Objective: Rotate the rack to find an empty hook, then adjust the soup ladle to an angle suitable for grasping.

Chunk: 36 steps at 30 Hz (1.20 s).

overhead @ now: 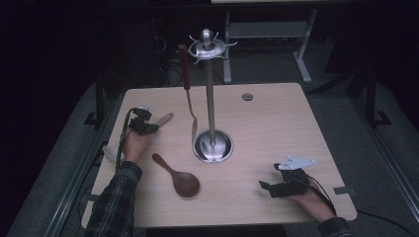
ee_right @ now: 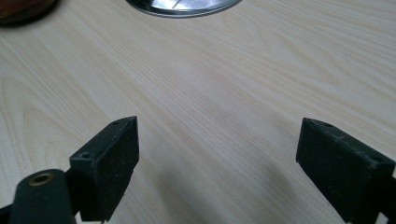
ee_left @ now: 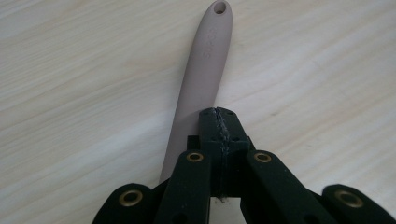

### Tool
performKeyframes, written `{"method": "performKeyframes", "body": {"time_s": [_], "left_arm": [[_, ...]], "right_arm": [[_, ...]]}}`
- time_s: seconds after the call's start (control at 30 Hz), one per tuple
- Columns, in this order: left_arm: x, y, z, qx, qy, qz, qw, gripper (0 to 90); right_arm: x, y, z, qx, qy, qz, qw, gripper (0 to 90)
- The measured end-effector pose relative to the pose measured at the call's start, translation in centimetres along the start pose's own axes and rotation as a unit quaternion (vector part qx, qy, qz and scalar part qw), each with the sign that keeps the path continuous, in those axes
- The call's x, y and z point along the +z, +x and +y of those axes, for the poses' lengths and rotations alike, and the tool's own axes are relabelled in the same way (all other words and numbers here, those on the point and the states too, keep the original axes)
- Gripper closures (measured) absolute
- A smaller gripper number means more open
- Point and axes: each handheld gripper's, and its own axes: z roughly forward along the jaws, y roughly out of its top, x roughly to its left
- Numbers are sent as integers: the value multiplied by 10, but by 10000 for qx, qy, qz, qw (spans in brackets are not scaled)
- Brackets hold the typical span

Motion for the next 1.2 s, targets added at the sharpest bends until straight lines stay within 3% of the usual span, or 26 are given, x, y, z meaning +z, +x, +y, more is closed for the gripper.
{"method": "performKeyframes", "body": {"time_s": [0.1, 0.23, 0.4, 0.53, 0.6, 0.63, 0.8, 1.03, 1.2], "left_arm": [[-1, 5, -2, -149, 8, 57, 9999, 899], [-10, 9, -3, -139, 1, -36, 9999, 898], [-30, 19, -5, -153, -40, 91, 9998, 899], [-38, 30, -10, -173, 181, 353, 9991, 899], [-39, 36, -16, -288, 411, 352, 9981, 899], [-39, 36, -16, -288, 411, 352, 9981, 899], [-38, 39, -23, -336, 677, 314, 9966, 899], [-44, 36, -24, -305, 841, 252, 9957, 899], [-47, 33, -22, -360, 1039, 56, 9939, 899]], "right_arm": [[0, 0, 0, 5, 9, 3, 10000, 128], [0, 0, 0, 15, 3, 5, 10000, 128], [0, 1, 0, 21, 13, 10, 10000, 128], [1, 2, 1, 40, 50, 20, 10000, 128], [2, 2, 1, 18, 42, 23, 10000, 128], [2, 2, 1, 18, 42, 23, 10000, 128], [2, 2, 1, -13, 44, 27, 10000, 128], [2, 1, 1, -17, 7, 15, 10000, 128], [3, 3, 2, 7, 60, 37, 10000, 128]]}}
